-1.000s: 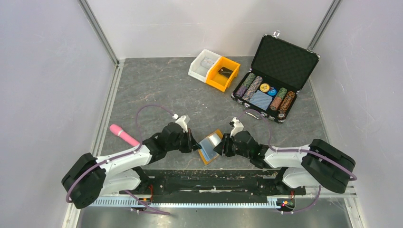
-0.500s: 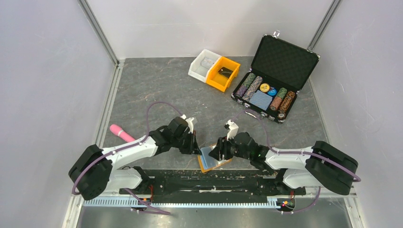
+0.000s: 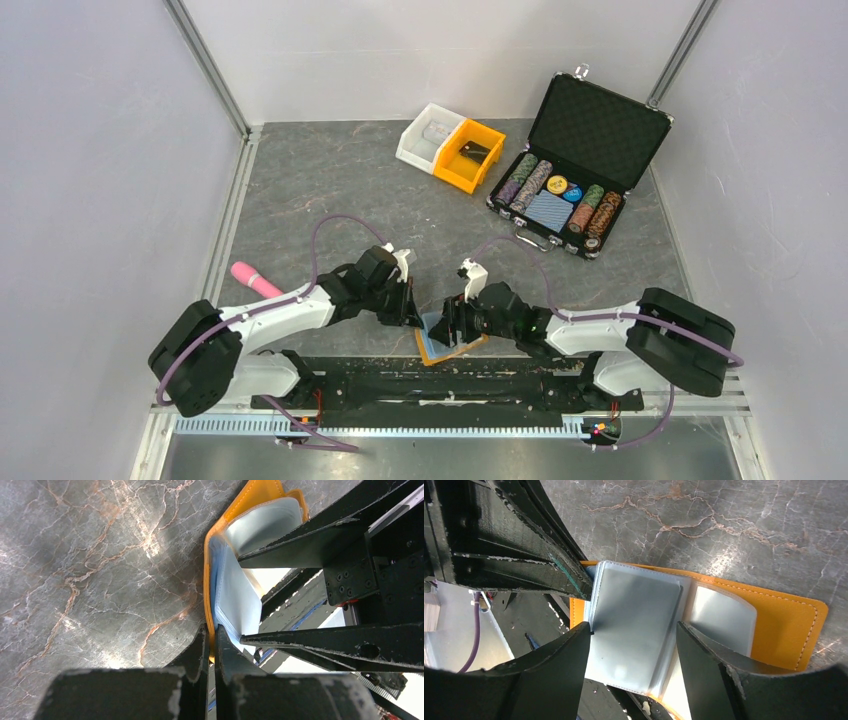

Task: Take the credit cards out of the card holder
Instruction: Remove the credit card from the card holder.

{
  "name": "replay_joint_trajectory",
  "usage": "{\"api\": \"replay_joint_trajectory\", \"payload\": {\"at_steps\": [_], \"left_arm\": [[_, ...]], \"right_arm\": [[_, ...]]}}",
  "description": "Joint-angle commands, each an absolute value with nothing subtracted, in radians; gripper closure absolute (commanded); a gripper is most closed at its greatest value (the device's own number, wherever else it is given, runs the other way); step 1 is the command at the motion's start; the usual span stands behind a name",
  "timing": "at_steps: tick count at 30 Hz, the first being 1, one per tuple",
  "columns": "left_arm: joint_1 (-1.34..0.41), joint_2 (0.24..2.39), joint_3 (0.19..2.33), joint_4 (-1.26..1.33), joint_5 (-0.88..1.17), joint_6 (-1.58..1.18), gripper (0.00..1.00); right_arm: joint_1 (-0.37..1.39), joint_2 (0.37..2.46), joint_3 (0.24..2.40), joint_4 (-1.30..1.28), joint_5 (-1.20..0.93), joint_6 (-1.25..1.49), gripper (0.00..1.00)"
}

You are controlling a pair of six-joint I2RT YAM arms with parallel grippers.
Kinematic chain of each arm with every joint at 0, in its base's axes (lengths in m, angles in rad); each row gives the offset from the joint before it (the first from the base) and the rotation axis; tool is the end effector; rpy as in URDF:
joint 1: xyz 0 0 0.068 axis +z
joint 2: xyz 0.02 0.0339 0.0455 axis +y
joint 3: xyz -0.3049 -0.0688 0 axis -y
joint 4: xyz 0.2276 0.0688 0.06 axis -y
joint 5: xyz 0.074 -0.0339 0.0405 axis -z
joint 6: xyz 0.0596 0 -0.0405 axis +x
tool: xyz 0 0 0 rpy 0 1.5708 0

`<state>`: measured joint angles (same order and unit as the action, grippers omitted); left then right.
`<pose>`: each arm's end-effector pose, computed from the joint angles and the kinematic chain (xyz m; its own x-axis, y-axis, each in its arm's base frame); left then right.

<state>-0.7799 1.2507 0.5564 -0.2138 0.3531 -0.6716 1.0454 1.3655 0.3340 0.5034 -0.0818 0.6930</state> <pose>0.1400 -0.1675 0.2010 -0.9435 0.1120 -0.3120 0.2862 0.7501 -0.5962 0.1169 0.2113 0.1803 -0.7679 -0.0550 -0.6382 -0.5291 0.6161 0.5835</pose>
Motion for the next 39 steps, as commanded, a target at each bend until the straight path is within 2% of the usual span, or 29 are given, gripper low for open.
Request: {"api": "replay_joint_trajectory", "payload": {"at_steps": [1, 15, 23, 28, 39], "left_arm": [[-0.773, 1.262, 0.589, -0.210, 0.393, -0.635, 0.96], [-0.772, 1.270, 0.593, -0.207, 0.399, -0.637, 0.96], [-0.772, 1.273, 0.585, -0.202, 0.403, -0.640, 0.96], [-0.772, 1.270, 0.584, -0.206, 0.403, -0.635, 0.96], [-0.772, 1.272, 0.582, -0.201, 0.407, -0.634, 0.96]], "right_arm": [[1.067, 1.379, 0.382, 0.497, -0.044, 0.689, 0.33], [1.133, 1.364, 0.464, 0.289, 0.147, 0.623, 0.33], [1.144, 1.337, 0.470, 0.254, 0.197, 0.624, 0.37], [1.144, 1.314, 0.466, 0.225, 0.232, 0.634, 0.35], [1.144, 1.263, 0.460, 0.165, 0.293, 0.635, 0.36]]}}
